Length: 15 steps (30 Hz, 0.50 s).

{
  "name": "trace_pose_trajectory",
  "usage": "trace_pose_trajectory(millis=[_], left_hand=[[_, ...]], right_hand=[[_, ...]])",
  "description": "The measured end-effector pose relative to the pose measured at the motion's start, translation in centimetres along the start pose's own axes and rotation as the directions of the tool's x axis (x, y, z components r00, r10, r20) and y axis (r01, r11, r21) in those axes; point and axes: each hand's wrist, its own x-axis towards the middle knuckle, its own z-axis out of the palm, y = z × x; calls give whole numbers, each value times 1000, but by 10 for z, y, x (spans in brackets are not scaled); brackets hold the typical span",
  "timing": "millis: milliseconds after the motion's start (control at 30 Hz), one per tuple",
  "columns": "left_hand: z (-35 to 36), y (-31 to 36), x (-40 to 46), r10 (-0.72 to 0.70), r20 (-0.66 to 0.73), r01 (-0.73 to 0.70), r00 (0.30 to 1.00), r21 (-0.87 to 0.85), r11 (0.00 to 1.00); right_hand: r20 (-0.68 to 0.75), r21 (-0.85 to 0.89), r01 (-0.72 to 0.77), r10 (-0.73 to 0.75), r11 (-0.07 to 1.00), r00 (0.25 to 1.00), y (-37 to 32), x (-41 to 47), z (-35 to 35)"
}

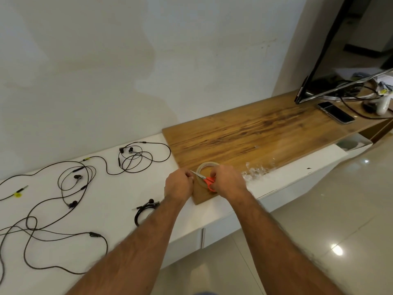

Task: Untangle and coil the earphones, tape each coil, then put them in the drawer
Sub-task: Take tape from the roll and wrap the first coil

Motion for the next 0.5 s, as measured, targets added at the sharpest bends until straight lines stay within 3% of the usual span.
trace_pose_trajectory(millis=[267,500], left_hand=[[-26,-28,-21,-89,-41,91,995,63,994],[-38,-35,-37,-77,-26,79,997,70,994]], right_hand=[[58,11,43,-43,999,997,-29,-6,12],[-24,57,-92,93,994,995,-38,-12,16]])
